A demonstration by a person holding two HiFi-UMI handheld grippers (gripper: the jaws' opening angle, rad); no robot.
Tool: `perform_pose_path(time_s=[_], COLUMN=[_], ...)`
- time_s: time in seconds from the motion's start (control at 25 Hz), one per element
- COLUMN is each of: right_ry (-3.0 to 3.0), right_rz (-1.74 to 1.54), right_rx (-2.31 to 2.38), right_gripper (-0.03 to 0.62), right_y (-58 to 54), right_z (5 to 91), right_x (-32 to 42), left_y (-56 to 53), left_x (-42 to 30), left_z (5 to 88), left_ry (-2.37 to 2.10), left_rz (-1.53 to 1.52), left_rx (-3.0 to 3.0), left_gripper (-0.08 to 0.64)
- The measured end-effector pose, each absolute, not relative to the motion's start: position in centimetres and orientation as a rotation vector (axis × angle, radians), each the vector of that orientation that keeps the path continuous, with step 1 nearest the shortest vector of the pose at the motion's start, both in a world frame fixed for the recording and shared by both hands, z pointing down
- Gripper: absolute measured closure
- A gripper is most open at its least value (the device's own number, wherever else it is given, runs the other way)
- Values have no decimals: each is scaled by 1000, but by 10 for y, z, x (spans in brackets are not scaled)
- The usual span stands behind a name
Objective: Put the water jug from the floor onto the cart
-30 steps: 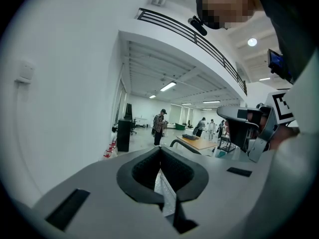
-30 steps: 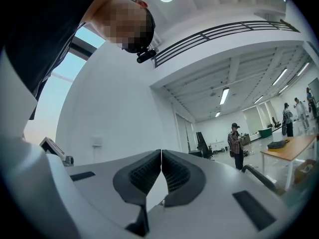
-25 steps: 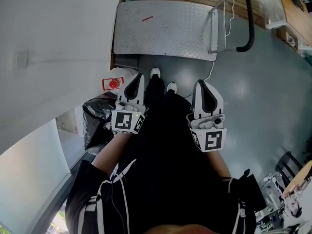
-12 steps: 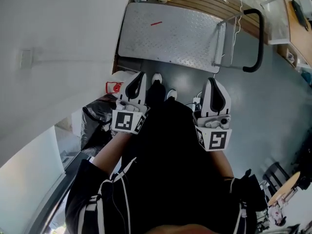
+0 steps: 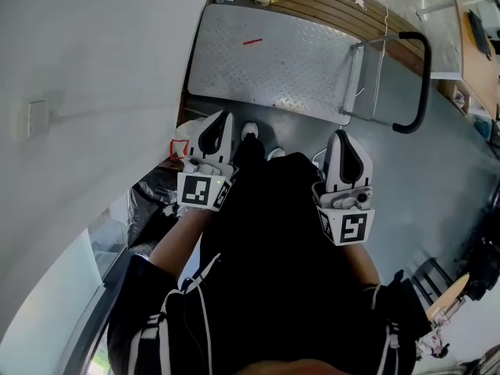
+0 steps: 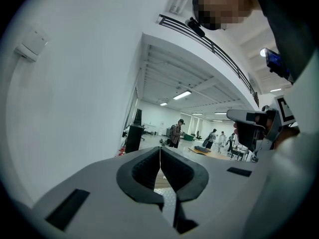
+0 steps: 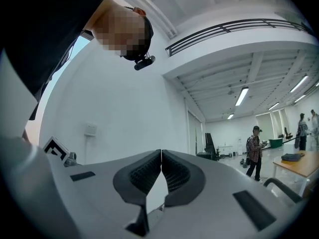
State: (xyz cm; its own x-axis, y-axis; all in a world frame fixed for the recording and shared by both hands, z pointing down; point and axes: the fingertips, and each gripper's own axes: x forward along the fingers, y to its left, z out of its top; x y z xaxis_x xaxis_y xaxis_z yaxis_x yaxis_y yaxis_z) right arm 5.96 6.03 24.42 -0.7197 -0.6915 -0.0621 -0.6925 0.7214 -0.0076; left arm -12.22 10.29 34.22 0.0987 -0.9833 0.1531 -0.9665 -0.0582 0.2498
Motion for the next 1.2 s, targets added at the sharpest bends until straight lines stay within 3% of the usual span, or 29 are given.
perform_pose_path(time_s=[0.36,0.6,0.88,1.2], right_ry=[2890,2889,2898,3032], right_rz=[12,16,-58,184], right_rx=[-943,-883,-691,-729], right_gripper=[574,574,574,574], right_y=[48,48,66,84], right_z=[238,231,226,237], right_x=[20,13,5,-13], left_y=[127,142,187,257], left_x=[-157,-142,-187,-200], left_z=[379,457,549,692], left_ry=[-1979,-1838,-1768,-1661], left_rz=[35,349,29,413], left_rx=[2017,2054,1593,1415], left_gripper=[540,540,540,537])
